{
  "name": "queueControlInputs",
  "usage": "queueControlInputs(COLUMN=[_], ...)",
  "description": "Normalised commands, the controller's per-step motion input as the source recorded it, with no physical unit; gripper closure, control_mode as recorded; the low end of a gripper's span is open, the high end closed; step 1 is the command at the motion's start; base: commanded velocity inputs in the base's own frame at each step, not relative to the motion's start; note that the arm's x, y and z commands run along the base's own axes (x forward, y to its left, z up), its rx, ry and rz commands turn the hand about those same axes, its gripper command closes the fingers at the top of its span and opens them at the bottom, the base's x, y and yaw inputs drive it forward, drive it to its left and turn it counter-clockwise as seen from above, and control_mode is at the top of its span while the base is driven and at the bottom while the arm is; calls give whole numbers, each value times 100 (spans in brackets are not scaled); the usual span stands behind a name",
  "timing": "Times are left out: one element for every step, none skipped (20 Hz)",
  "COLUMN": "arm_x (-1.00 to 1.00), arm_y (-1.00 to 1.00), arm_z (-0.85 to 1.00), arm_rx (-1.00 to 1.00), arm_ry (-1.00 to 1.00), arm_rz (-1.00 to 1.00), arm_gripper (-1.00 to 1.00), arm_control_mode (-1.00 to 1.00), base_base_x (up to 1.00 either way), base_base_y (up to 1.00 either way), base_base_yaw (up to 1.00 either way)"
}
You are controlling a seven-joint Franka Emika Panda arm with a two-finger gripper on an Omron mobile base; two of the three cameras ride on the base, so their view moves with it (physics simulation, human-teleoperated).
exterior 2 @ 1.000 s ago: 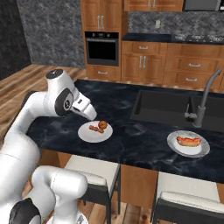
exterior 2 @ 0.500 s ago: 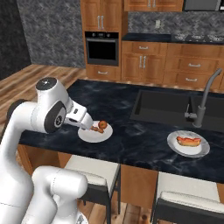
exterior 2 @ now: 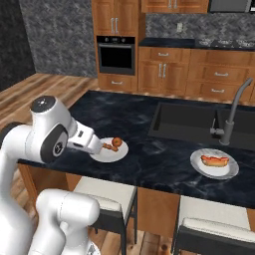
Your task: Pick up the apple and mango from the fridge and place one fruit on each plate on the dining counter.
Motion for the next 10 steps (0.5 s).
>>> queueControlInputs(arm_x=[0,0,0,0,0,0,0,0,0,0], arm_y=[0,0,0,0,0,0,0,0,0,0], arm_z=[0,0,0,0,0,0,0,0,0,0], arm_rx=[0,0,0,0,0,0,0,0,0,0], arm_ry=[0,0,0,0,0,0,0,0,0,0], arm_rz=[0,0,0,0,0,0,0,0,0,0], arm_gripper=[-100,-100,-100,-100,-100,-100,-100,-100,-100,-100], arm_control_mode=[100,100,100,100,100,100,100,100,100,100], base_base_x=[-85,-85,-79,-72,-70,-66,-62,-57,-51,-48], base_base_y=[-38,-47,-62,-69,-79,-82,-86,-97,-100,-100], base_base_yaw=[0,0,0,0,0,0,0,0,0,0])
